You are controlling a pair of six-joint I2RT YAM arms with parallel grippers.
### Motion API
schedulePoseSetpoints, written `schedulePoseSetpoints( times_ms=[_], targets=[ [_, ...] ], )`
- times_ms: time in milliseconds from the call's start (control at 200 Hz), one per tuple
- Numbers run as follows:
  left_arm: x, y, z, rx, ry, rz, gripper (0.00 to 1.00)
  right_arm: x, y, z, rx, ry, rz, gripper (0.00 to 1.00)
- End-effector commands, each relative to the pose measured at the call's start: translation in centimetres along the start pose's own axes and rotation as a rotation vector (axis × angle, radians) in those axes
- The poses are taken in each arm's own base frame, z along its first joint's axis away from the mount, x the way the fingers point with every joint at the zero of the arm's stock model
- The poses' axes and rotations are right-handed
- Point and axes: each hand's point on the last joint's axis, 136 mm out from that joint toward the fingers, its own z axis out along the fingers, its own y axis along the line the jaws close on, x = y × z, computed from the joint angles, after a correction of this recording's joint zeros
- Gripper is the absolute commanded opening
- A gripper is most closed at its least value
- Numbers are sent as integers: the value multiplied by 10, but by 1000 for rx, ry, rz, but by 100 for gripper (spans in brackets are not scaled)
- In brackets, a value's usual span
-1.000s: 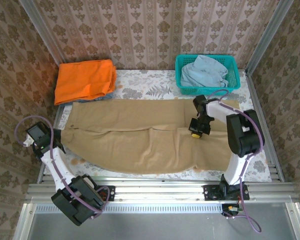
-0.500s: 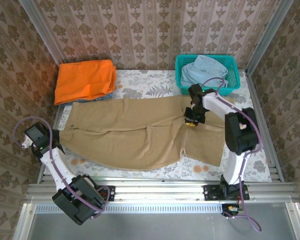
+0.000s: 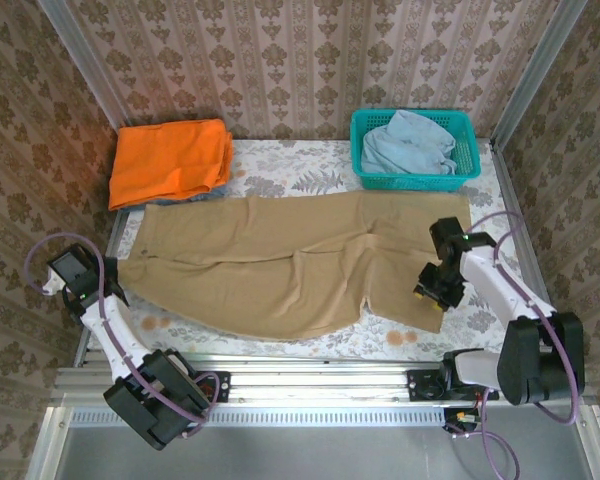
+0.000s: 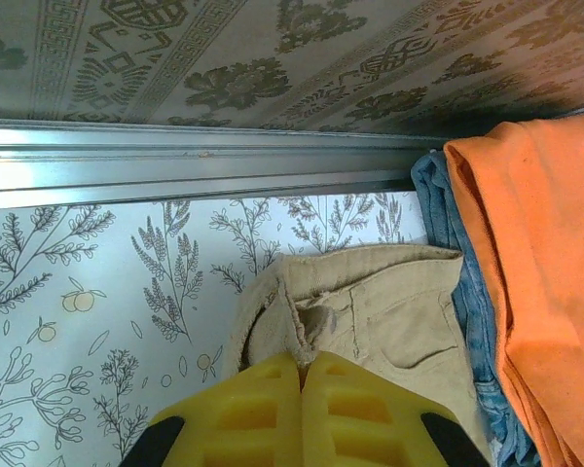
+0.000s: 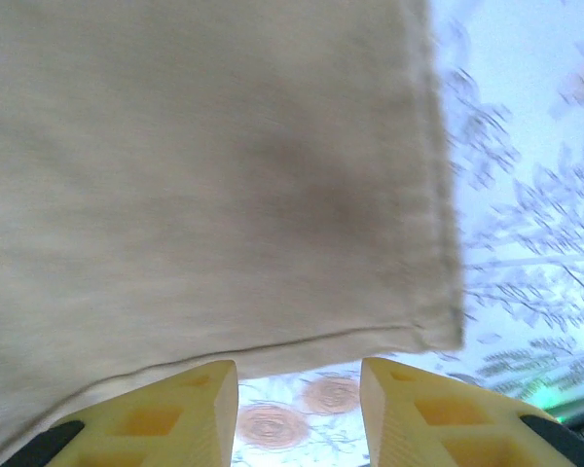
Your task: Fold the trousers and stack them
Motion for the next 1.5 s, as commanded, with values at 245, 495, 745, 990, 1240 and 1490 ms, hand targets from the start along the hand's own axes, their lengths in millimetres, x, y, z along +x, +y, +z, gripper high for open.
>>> schedulePoseSetpoints(
  times_ms=[245, 495, 745, 990, 1240, 1490],
  targets=[
    [-3, -6, 1, 28, -10, -7, 0, 36, -37, 23, 90, 68, 147, 40],
    [-1, -5, 2, 30, -6, -10, 0, 21, -35, 26, 106, 13, 178, 48],
    [3, -7, 1, 39, 2, -19, 0, 21, -14, 42, 94, -43, 241, 48],
    [1, -10, 2, 45, 4, -14, 0, 25, -19, 54, 122, -58, 269, 46],
    [3, -7, 2, 39, 6, -16, 0, 26, -12, 54, 146, -61, 222, 13],
    [0, -17, -5, 60, 15, -13, 0, 17, -15, 3, 72, -168, 155, 0]
  ],
)
